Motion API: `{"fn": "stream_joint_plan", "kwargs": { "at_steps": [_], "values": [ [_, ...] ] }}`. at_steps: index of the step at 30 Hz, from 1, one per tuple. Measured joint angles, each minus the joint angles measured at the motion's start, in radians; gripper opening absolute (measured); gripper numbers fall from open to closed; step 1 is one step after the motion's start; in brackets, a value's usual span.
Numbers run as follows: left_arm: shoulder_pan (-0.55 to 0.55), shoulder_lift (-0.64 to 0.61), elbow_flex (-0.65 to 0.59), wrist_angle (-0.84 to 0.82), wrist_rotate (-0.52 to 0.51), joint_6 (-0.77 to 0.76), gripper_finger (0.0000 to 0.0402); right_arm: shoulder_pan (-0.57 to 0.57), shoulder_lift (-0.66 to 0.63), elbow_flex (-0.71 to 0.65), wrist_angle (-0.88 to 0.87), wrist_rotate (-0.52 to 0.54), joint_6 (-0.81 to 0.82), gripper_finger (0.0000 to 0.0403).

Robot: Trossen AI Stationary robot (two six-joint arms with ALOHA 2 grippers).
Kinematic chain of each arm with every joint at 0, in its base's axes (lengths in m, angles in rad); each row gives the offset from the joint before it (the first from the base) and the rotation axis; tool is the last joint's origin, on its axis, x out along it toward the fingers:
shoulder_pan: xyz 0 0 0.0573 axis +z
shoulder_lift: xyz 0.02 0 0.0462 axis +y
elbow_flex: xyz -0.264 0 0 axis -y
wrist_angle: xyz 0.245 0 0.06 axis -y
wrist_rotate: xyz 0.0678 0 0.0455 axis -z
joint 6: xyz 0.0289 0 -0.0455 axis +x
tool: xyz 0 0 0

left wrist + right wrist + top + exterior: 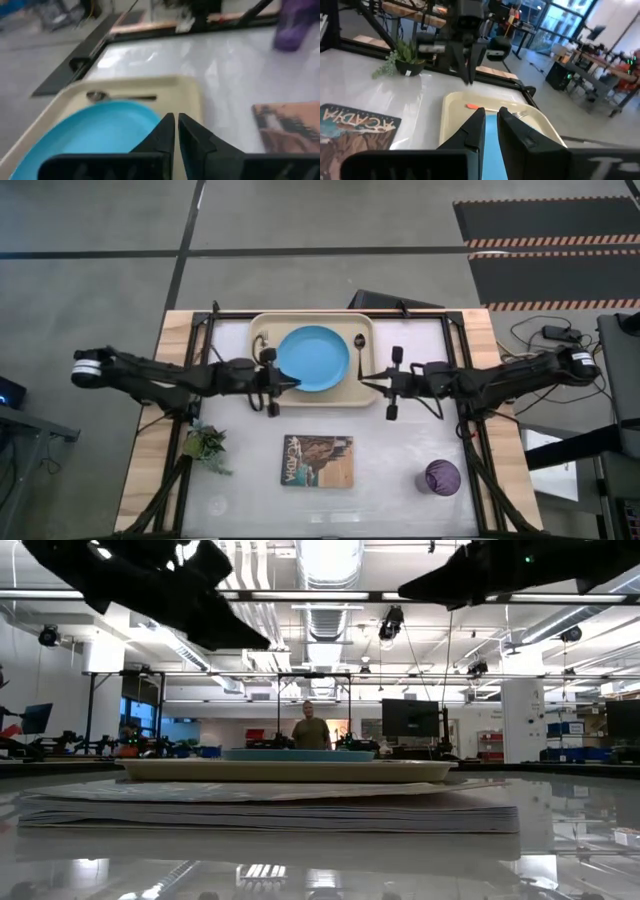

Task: Pick and place plate/cup/fork/spoon on tray
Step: Put the violet cup on the light brown tray to the top right of the blue plate

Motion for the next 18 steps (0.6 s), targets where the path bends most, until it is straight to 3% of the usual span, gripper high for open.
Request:
{"fn": "stream_joint_plan", "kwargs": {
  "at_steps": [4,6,13,18],
  "values": [
    [0.073,-0.108,-0.068,0.043,0.16,0.008,0.0002,0.0,-0.058,-0.031,-0.005,-0.01,-0.065,0.0038],
    [0.114,-0.14,-0.115,0.116,0.176,-0.04,0.0001,0.0,-0.085,-0.037,-0.004,-0.01,-0.072,0.0038],
    [0.161,-0.082,-0.217,0.302,0.004,-0.15,0.0,0.0,-0.169,-0.04,-0.085,-0.01,-0.072,0.0038],
    [0.161,0.046,-0.176,0.353,-0.014,-0.158,0.0,0.0,-0.204,-0.04,-0.117,-0.01,-0.091,0.0038]
  ]
}}
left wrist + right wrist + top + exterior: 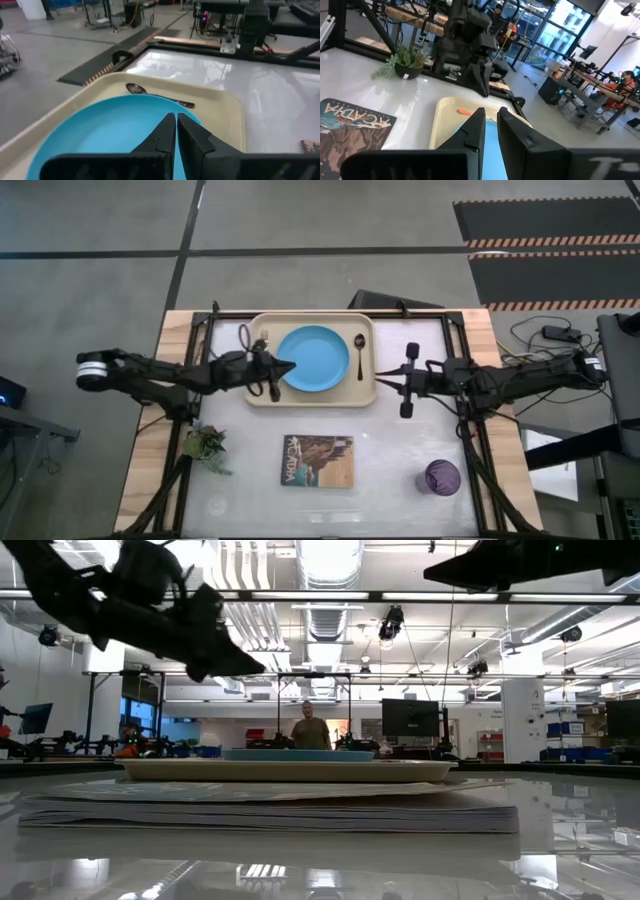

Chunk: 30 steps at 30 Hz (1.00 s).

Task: Pick and place plate/cup/fork/spoon on tray
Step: Put the violet cup on the light brown tray to the top right of the blue plate

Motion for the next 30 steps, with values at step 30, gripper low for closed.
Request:
{"fn": "stream_joint_plan", "kwargs": {
  "at_steps": [30],
  "values": [
    [-0.155,0.134,0.095,-0.01,0.085,-0.174,0.0,0.0,-0.029,0.0,-0.068,0.007,-0.032,0.0038]
  ]
}}
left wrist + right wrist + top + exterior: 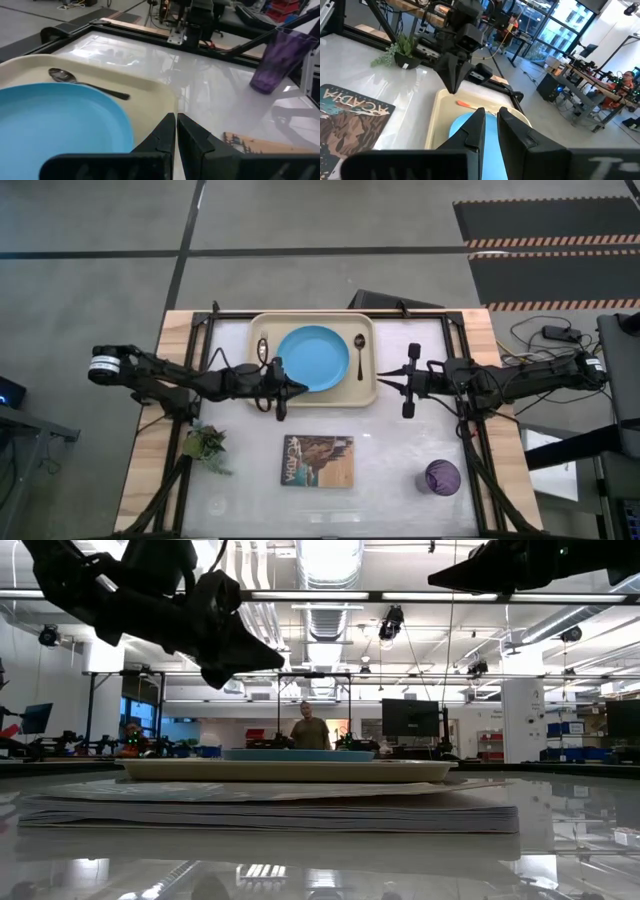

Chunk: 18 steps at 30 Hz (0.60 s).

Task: Pick and place plate/cup/fork/spoon on tray
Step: Put the violet cup on the light brown tray to the top right of the blue plate

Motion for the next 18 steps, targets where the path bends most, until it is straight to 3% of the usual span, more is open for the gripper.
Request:
{"fn": "stream_joint_plan", "kwargs": {
  "at_steps": [7,13,18],
  "values": [
    [-0.029,0.0,0.004,0.001,-0.002,0.0,0.0,0.0,0.0,0.0,0.047,0.0,0.043,0.0038],
    [-0.057,-0.058,0.008,0.001,0.001,0.031,0.0,0.002,0.001,0.033,0.054,-0.004,0.18,0.0038],
    [-0.066,-0.165,-0.001,0.001,0.002,0.121,0.0,0.039,0.018,0.055,0.05,-0.096,0.291,0.0038]
  ]
}}
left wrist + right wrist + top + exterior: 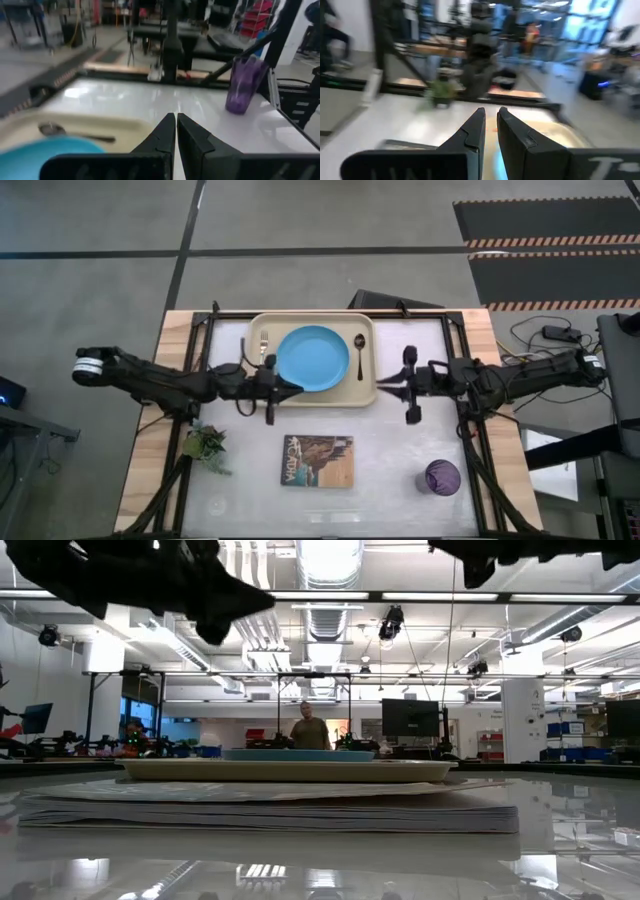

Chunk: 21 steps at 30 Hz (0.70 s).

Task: Pick and place plate/cup/fork/spoon on tray
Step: Put the violet cup on the light brown tray to the top right of the blue plate

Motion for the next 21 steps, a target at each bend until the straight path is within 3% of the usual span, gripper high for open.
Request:
{"fn": "stream_joint_plan", "kwargs": {
  "at_steps": [4,8,14,21],
  "values": [
    [0.0,-0.088,-0.018,-0.003,0.0,0.08,0.0,0.065,0.04,0.041,-0.012,-0.012,0.097,0.0038],
    [0.002,-0.162,-0.035,-0.004,-0.005,0.121,0.0,0.138,0.093,0.139,-0.151,-0.012,0.23,0.0038],
    [0.002,-0.227,-0.048,-0.006,-0.006,0.123,0.0,0.238,0.213,0.363,-0.58,-0.013,0.548,0.0038],
    [0.002,-0.243,-0.048,-0.005,-0.007,0.122,0.0,0.35,0.348,0.597,-1.228,-0.032,1.126,0.0038]
  ]
}}
